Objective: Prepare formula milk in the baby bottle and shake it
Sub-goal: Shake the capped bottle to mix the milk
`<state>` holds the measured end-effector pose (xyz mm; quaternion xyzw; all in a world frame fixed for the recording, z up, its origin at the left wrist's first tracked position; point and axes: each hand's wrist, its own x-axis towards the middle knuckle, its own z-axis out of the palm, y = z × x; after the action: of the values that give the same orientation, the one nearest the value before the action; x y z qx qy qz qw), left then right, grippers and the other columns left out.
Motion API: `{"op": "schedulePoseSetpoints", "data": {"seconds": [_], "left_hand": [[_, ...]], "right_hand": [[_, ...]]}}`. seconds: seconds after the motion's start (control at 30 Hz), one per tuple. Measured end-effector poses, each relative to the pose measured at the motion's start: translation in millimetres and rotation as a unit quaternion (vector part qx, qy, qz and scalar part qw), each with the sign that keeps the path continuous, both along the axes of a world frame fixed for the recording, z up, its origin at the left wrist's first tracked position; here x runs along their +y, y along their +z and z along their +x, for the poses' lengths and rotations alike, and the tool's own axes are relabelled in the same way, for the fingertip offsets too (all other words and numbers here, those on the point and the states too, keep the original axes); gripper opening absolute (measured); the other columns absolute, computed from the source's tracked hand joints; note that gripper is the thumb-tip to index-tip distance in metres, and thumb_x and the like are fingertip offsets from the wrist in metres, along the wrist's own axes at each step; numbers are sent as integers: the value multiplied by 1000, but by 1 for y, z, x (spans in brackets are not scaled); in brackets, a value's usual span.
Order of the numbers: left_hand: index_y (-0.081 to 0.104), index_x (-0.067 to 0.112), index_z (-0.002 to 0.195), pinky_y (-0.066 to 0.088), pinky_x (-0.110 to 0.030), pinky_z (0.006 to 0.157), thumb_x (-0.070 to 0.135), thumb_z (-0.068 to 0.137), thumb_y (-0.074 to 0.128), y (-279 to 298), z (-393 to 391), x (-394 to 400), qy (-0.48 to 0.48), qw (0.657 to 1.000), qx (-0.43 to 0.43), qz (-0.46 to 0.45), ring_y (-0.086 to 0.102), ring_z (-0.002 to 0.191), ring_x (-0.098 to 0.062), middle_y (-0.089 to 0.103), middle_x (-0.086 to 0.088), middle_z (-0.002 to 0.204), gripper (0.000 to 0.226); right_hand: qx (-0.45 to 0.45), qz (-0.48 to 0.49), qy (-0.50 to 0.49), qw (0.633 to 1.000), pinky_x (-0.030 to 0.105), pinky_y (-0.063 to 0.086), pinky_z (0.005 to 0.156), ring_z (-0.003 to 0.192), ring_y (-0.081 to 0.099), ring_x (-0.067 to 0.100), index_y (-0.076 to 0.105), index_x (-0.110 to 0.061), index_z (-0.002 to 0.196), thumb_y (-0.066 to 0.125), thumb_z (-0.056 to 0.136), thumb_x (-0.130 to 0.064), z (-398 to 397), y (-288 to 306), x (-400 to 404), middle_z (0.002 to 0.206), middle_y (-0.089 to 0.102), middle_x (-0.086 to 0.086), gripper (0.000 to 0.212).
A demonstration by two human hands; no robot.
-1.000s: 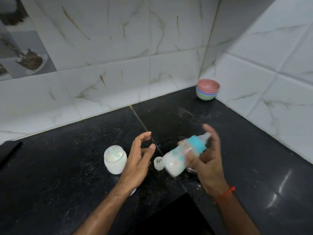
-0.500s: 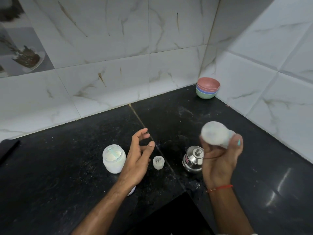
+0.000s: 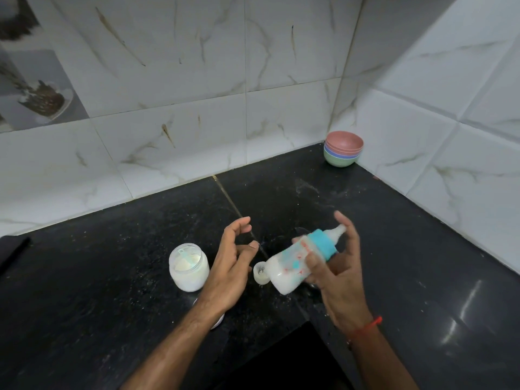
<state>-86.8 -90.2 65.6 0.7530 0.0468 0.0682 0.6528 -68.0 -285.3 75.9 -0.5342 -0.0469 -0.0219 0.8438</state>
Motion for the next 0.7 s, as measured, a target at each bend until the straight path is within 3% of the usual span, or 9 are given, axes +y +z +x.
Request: {"op": "schedulePoseSetpoints", "data": {"seconds": [0.1,0.17,0.23,0.33,0.37,0.43,0.53,0.6,0.7], "left_hand": [[44,54,135,55,-47,102,20,108,53,1,1,0,1,1000,-6,-4,68,114,-11,53,23,139,44],[44,54,135,56,-49,101,21,108,53,1,2,0,1,1000,-3,-5,68,114,-11,53,22,140,44],[45,55,135,55,-50,103,22,108,53,0,2,-1,-3,1000,0,-3,68,114,-11,53,22,139,44],[45,57,132,54,-51,104,22,108,53,1,2,-3,-8,1000,2,-5,68,113,-9,53,23,138,44],[45,57,132,54,-51,104,22,108,53,2,3,-3,-9,1000,1,-5,68,112,-8,53,24,138,44],[45,55,134,54,-51,104,22,108,53,3,3,-3,-9,1000,-3,-4,68,113,-7,53,24,138,43],[44,52,137,54,-51,105,22,108,53,4,5,0,-6,1000,-5,0,68,113,-7,52,23,140,43],[44,54,136,54,-52,105,23,108,52,3,5,0,-6,1000,-3,1,68,113,-8,52,22,139,43],[45,58,132,54,-52,104,22,108,53,2,5,-2,-8,1000,-1,0,69,113,-8,53,23,138,44]], "right_hand": [[35,176,-115,977,36,63,67,102,71,25,35,-25,154,80,83,-40,15,5,-10,124,69,10,86],[40,264,-172,948,37,63,67,110,69,30,28,-18,157,68,93,-48,25,4,-15,144,58,14,81],[33,218,-121,968,39,62,64,106,68,33,29,-25,155,61,98,-36,18,5,-12,135,60,12,67],[4,12,29,1000,52,63,72,100,73,32,38,-38,150,84,81,-30,3,4,-2,115,66,14,84],[-5,-5,48,999,56,63,77,101,73,35,40,-38,149,89,75,-33,0,6,-3,112,69,14,88],[-4,94,-25,995,47,65,75,96,75,27,43,-30,146,84,81,-34,7,9,-9,108,72,6,77],[19,251,-168,953,33,63,66,99,74,18,43,-23,139,56,102,-37,28,11,-18,118,70,1,42],[6,210,-134,969,31,61,63,92,72,14,40,-27,141,57,101,-32,25,9,-15,117,64,2,44],[-31,-41,39,998,39,64,73,90,72,19,42,-38,144,76,85,-17,9,8,-3,108,70,9,71]]}}
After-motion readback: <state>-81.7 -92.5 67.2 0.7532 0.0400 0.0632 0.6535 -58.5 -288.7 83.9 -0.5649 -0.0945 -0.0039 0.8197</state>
